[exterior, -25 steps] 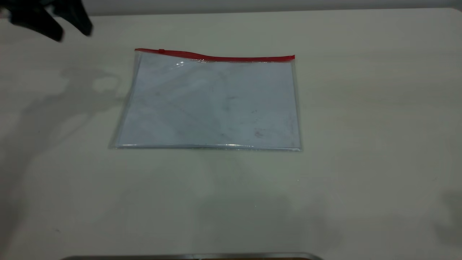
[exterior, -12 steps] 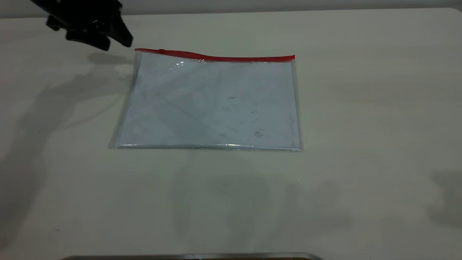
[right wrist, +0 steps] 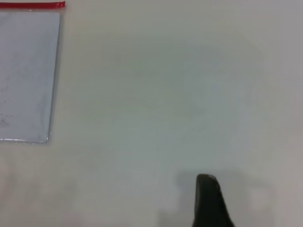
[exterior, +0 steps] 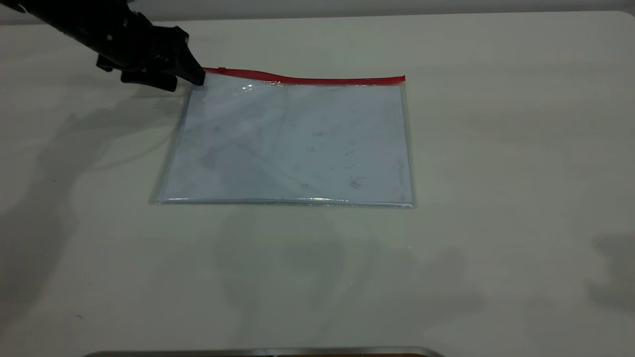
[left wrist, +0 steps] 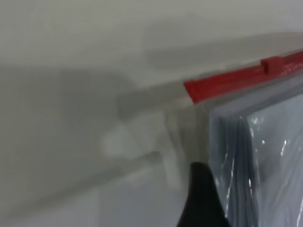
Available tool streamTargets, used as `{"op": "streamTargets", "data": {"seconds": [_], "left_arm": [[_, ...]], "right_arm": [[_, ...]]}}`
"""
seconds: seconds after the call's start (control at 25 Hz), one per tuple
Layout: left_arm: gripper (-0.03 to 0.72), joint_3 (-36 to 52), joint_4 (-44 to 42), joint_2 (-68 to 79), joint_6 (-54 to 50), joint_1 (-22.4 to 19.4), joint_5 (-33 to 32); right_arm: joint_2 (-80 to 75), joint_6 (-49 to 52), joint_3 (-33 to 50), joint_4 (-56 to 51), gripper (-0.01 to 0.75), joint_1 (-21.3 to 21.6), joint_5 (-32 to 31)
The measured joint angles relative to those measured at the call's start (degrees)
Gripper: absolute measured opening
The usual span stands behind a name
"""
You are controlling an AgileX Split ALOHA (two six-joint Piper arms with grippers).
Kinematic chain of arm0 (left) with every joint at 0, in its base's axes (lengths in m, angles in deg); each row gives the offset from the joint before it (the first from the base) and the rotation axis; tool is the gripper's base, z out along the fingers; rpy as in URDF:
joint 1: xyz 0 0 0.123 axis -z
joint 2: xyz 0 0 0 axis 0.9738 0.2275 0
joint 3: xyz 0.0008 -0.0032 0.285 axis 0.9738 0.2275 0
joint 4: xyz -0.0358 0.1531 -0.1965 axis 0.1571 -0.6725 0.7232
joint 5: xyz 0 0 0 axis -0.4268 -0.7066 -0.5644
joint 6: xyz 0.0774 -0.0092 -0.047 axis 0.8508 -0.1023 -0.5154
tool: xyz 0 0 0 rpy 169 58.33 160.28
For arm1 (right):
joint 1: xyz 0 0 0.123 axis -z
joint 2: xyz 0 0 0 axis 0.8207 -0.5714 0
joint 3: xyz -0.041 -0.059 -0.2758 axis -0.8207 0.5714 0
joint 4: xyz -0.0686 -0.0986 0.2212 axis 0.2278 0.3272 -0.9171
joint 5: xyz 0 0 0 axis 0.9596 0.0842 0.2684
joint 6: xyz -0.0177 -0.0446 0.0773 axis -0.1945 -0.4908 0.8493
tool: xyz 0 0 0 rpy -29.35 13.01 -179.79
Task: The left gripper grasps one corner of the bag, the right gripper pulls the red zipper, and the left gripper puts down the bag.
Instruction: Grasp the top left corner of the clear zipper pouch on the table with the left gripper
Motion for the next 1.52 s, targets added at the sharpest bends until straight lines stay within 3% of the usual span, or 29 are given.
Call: {"op": "streamTargets", "data": {"seconds": [0.4, 0.8, 1.16, 1.32, 1.52], "left_arm": [[0.59, -0.5, 12.3, 3.6, 13.0, 0.0, 0.9], [0.59, -0.7, 14.0, 4.1, 15.2, 0.0, 1.4], [0.581, -1.0, 20.9, 6.0, 17.3, 0.0, -1.3], [0.452, -1.0, 22.9, 6.8, 22.8, 0.0, -4.9], [0.097, -1.0, 24.3, 6.9, 32.8, 0.0, -9.1]], "right_arm": [[0.0, -0.1, 0.0, -0.5, 0.511, 0.0, 0.0], [0.0, -0.2, 0.0, -0.5, 0.511, 0.0, 0.0], [0.0, -0.2, 0.0, -0.5, 0.511, 0.0, 0.1], [0.0, -0.2, 0.0, -0.5, 0.511, 0.0, 0.5], [0.0, -1.2, 0.0, -0.6, 0.511, 0.0, 0.7]]}}
